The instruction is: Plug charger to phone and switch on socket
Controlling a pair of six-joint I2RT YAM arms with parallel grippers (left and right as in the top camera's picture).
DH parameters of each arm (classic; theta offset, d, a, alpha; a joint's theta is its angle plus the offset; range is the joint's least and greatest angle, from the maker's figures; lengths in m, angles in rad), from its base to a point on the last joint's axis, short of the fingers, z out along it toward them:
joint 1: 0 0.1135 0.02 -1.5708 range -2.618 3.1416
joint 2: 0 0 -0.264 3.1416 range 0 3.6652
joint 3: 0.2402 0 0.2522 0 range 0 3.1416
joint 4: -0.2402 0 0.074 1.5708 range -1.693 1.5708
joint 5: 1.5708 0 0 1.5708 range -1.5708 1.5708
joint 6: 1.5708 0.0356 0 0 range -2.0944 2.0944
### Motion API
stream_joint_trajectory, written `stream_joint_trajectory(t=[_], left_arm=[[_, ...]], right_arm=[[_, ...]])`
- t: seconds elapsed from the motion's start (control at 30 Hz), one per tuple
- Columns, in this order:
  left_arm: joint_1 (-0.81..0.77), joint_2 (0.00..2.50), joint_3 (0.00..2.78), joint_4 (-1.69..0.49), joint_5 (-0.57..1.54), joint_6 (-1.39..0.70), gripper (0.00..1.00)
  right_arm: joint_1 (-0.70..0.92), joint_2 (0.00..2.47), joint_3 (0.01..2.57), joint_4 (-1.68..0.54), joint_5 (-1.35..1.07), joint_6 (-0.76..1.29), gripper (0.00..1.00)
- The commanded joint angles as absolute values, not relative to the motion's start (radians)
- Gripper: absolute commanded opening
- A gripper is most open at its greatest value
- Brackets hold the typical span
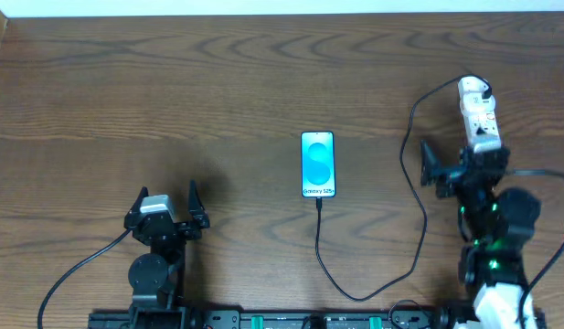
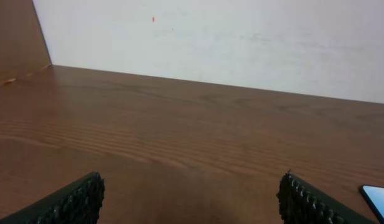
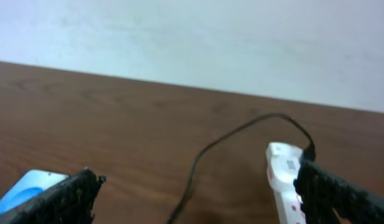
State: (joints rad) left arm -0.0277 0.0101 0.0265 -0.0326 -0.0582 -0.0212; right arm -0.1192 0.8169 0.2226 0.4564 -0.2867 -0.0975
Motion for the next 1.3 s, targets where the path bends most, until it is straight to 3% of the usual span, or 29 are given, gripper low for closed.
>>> stream_joint_trajectory(t=[0.0,0.1,0.63,0.77,1.27], left_arm=[[-0.023,0.004,0.004,-0.067,-0.067,-0.008,0.89],[-0.023,0.004,0.004,-0.067,-0.067,-0.008,0.89],[-0.023,0.004,0.004,-0.067,-0.067,-0.008,0.89],[-0.023,0.004,0.004,-0.067,-0.067,-0.008,0.89],[-0.023,0.004,0.004,-0.067,-0.067,-0.008,0.89]], right_arm=[[-0.116,0.712,0.107,0.505,-0.237,-0.098,0.99],[-0.116,0.603,0.006,0.558,-0.237,-0.098,0.99],[-0.116,0.115,0.006,0.008,-0.203,-0.097,0.99],[-0.116,0.002,0.006,-0.062,-0.108,-0.004,0.99],[-0.116,0.005,0.006,-0.070,-0.088,0.030,0.99]])
